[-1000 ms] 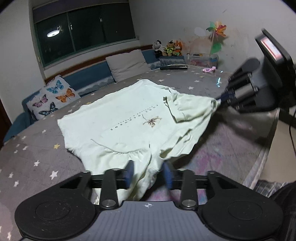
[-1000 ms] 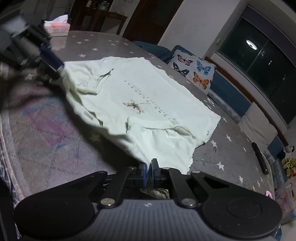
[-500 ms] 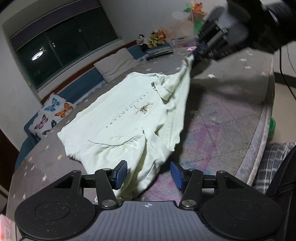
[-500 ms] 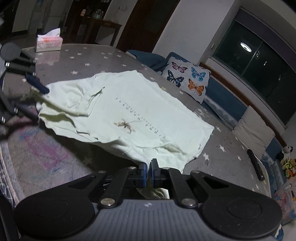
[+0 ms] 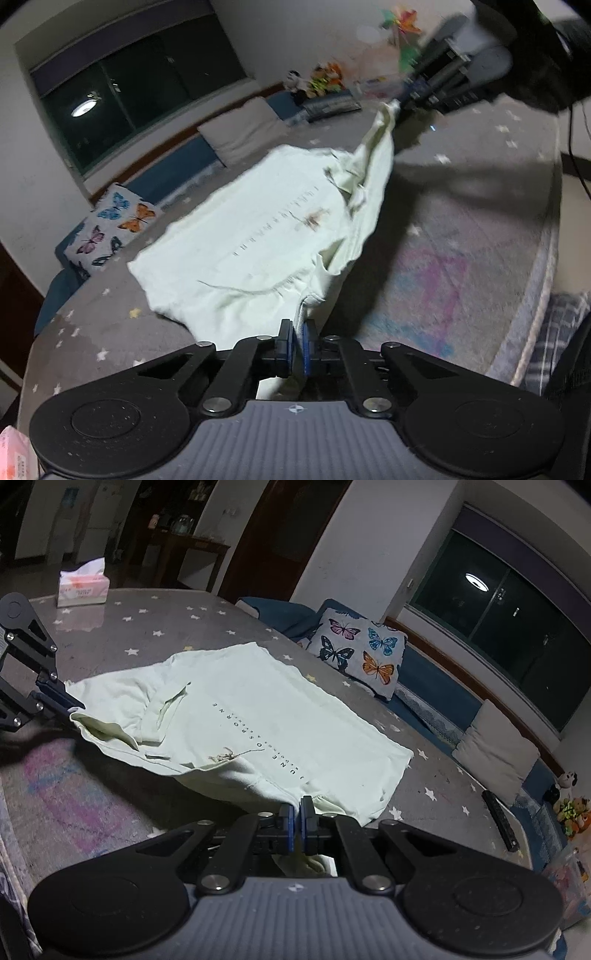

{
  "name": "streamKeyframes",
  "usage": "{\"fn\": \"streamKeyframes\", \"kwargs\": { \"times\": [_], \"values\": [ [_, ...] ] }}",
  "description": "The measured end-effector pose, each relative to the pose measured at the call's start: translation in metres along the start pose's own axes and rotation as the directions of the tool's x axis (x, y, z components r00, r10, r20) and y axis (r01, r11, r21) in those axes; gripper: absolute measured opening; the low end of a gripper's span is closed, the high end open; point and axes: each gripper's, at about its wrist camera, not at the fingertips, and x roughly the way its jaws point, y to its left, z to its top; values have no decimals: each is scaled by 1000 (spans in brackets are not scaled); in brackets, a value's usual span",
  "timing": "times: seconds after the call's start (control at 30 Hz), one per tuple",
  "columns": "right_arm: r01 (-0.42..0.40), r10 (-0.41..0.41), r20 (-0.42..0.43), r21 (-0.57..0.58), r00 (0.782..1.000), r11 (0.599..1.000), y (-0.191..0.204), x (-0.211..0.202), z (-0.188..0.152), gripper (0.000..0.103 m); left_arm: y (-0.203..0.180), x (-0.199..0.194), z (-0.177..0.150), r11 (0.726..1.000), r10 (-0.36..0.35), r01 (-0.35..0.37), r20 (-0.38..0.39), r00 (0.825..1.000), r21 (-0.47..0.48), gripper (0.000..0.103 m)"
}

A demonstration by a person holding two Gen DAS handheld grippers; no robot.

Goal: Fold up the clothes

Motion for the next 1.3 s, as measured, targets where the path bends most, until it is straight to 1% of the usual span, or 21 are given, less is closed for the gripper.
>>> {"fn": "streamKeyframes", "kwargs": {
  "times": [0.13, 0.23, 0.33, 0.53, 0.63, 0.77, 1.0, 1.1, 1.3],
  "values": [
    [14, -15, 28, 22, 999, 1000, -1, -11, -1, 2, 8, -17, 9, 999, 36, -36, 42, 998, -14, 5],
    [22, -24, 48, 30, 999, 999, -1, -25, -1, 2, 10, -35, 12, 999, 40, -40, 57, 998, -12, 5],
    [18, -19, 67, 11, 998, 1000, 5, -45, -3, 2, 7, -56, 14, 999, 48, -48, 67, 997, 0, 5],
    [-27, 31, 95, -40, 995, 999, 25, -100, -7, 2, -1, -115, 13, 997, 70, -73, 89, 994, 27, 5],
    [-57, 64, 106, -70, 992, 996, 34, -127, -4, 2, 3, -124, 14, 995, 96, -97, 97, 991, 13, 5],
    [-63, 74, 111, -97, 991, 993, 34, -133, 6, 2, 11, -112, 21, 992, 118, -121, 113, 987, 21, 5],
    [-54, 63, 98, -93, 993, 994, 5, -100, 33, 2, 46, -70, 44, 988, 145, -150, 125, 982, 31, 5],
    [-56, 64, 91, -93, 994, 994, -10, -78, 46, 2, 69, -46, 54, 992, 126, -129, 108, 986, 15, 5],
    [-83, 86, 37, -75, 996, 994, -39, -22, 66, 2, 110, 7, 71, 997, 70, -71, 48, 996, 12, 5]
  ]
}}
